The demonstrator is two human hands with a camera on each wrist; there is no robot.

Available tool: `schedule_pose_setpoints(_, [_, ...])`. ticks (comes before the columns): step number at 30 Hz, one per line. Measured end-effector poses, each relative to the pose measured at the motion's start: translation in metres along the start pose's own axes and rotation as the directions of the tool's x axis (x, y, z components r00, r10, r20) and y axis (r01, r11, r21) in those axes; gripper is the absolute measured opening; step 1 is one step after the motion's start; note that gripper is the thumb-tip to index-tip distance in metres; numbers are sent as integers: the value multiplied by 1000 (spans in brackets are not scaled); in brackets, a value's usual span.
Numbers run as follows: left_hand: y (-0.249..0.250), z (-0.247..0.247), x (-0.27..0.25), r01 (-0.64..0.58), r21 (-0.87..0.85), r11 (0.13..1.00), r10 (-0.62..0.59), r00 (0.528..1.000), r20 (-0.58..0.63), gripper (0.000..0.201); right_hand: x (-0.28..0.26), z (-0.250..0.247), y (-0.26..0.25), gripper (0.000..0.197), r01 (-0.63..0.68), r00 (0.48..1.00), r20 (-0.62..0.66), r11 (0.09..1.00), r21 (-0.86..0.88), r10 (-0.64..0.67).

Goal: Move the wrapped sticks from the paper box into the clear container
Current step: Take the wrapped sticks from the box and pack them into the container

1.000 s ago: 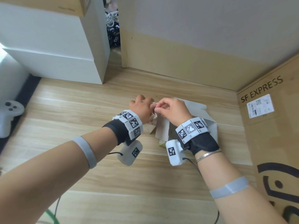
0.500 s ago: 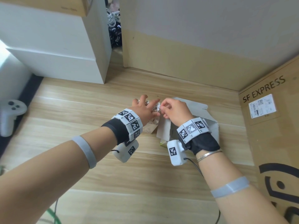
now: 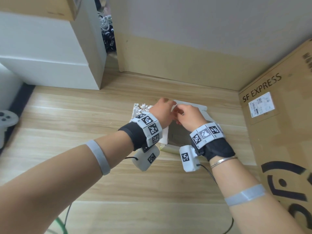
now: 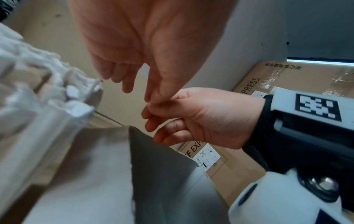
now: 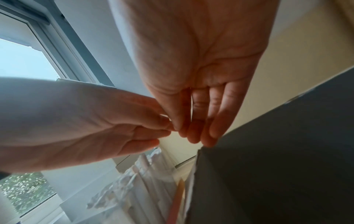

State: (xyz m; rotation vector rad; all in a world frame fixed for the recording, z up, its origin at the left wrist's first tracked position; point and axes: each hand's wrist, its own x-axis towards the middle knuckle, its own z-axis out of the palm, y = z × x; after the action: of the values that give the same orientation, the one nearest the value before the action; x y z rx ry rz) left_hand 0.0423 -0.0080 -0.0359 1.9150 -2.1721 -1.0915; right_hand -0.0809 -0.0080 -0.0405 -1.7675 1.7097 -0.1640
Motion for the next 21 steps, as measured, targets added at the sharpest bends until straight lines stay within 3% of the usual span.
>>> schedule_pose_setpoints(5, [13, 17, 4, 91, 44, 995, -92, 995, 22, 52, -11, -8, 26, 19, -40, 998, 42, 999, -17, 41])
schedule_pose_setpoints(14, [26, 44, 9, 177, 141, 974, -201, 963, 181, 85, -17, -11, 51, 18, -63, 993, 100, 998, -4, 63])
schedule_pose_setpoints(21, [24, 42, 12, 162, -14, 987, -159, 977, 140, 94, -17, -10, 55, 24, -40, 986, 160, 997, -59, 49])
